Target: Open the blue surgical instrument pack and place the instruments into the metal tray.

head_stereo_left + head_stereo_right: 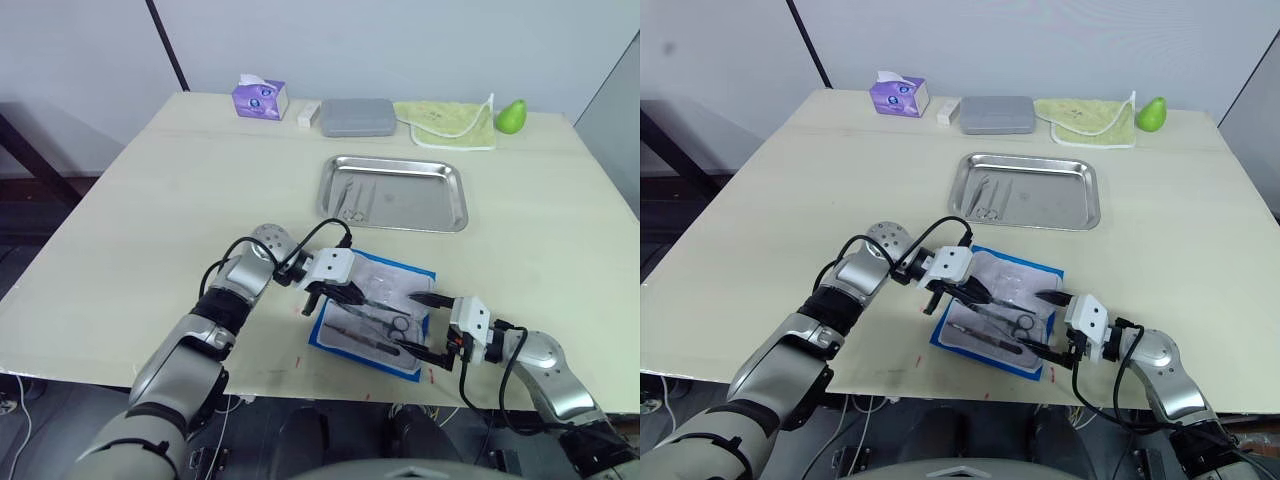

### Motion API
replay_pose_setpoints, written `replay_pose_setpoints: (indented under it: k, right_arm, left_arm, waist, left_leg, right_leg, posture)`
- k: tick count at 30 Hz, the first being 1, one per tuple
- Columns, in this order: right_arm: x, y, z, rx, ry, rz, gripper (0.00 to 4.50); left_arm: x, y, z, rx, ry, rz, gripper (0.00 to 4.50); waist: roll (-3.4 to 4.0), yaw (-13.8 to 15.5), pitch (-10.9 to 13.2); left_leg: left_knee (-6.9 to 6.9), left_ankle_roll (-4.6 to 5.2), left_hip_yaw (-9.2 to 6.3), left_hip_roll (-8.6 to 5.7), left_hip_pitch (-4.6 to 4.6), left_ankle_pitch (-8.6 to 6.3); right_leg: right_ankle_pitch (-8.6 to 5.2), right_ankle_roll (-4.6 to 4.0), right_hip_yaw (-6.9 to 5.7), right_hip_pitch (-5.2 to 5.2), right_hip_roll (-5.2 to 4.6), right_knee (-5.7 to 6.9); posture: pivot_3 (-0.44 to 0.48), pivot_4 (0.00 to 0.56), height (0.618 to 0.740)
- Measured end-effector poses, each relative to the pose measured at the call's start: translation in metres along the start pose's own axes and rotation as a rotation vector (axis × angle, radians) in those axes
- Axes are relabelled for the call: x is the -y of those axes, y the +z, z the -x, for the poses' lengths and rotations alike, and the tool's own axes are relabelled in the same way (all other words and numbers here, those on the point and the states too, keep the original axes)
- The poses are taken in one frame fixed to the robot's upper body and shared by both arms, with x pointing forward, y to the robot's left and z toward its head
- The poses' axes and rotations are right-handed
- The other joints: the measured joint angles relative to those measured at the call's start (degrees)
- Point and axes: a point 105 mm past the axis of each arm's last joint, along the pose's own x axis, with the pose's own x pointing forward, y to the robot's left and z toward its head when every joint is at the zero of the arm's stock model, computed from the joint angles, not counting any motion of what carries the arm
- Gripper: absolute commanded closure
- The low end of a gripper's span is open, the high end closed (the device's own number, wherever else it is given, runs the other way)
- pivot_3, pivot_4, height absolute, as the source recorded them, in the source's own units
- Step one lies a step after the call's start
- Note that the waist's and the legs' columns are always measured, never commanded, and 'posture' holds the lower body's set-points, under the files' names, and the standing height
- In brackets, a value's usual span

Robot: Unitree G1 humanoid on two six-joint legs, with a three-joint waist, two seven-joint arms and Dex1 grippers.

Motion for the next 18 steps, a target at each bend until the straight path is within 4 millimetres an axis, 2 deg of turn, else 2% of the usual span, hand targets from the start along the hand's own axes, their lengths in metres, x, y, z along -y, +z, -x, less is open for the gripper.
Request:
replay_pose_setpoints:
  k: [18]
  right_arm:
    - [0.0, 0.006, -0.015, -0.018, 0.047, 0.052, 0.0]
  left_arm:
    - [-0.007, 0.015, 0.015, -0.137, -0.067, 0.094, 4.43]
  waist:
    - [0.01, -1.7, 0.0]
  left_leg:
    - [-0.03, 0.0, -0.03, 0.25, 0.06, 0.0]
  right_leg:
    - [0.0, -0.02, 0.04, -0.03, 0.34, 0.05]
  posture:
    - [0.0, 0.15, 0.736]
